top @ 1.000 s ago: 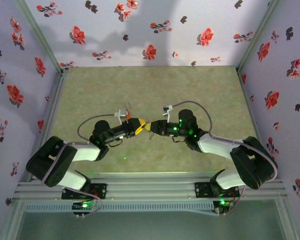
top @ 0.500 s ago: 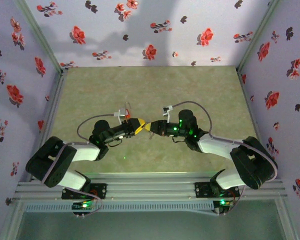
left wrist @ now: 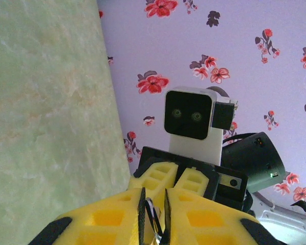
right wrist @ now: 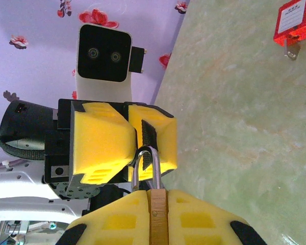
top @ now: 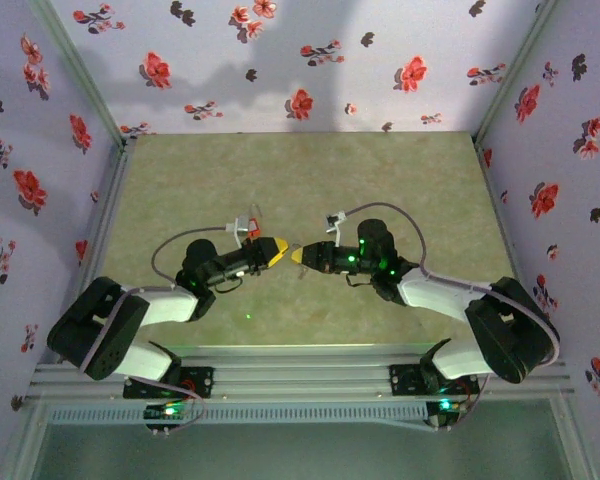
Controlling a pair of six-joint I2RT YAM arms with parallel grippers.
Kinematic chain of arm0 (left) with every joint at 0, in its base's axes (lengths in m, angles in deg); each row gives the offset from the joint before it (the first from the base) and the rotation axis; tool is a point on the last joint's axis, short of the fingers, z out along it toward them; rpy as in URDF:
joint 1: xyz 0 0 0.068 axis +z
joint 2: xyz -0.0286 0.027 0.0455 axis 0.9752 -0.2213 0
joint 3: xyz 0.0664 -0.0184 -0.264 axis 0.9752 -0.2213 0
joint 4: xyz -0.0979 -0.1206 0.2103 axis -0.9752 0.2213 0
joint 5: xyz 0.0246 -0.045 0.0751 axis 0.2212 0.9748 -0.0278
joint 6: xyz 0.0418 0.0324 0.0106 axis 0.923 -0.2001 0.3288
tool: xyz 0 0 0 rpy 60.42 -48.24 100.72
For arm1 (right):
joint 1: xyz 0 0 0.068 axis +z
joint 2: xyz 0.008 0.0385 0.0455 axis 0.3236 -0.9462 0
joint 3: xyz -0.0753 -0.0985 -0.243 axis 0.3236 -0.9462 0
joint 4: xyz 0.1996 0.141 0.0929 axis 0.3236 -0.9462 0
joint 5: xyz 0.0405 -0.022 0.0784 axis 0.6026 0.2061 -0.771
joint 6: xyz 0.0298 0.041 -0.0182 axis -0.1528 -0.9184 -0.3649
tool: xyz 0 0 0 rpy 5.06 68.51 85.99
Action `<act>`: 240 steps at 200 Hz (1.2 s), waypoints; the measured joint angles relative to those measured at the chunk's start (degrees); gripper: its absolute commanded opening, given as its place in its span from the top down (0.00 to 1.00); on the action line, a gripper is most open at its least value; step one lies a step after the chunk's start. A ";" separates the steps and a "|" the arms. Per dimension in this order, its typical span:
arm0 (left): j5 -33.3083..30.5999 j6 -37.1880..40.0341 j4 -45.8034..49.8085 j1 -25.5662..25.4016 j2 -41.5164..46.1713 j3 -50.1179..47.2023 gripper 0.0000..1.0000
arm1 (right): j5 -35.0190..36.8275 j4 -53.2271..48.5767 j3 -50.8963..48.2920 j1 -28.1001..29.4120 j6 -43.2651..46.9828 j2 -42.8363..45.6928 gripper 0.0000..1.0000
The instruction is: Lock with the key
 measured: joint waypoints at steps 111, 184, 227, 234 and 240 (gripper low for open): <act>0.87 3.17 4.76 0.33 1.62 0.33 0.81 | -0.07 -1.90 0.00 0.02 0.13 0.68 1.00; 1.84 4.76 6.03 0.31 1.88 0.39 0.94 | -0.04 -1.88 0.00 0.04 -0.07 0.68 1.00; 1.86 5.97 6.64 0.31 1.99 0.52 1.00 | -0.04 -1.88 0.00 0.04 -1.09 0.68 1.00; 1.86 6.14 6.75 0.31 2.03 0.52 1.00 | -0.04 -1.88 0.00 0.04 -1.31 0.68 1.00; 1.86 6.27 6.86 0.31 2.08 0.52 1.00 | -0.07 -1.88 0.00 0.04 -1.44 0.68 1.00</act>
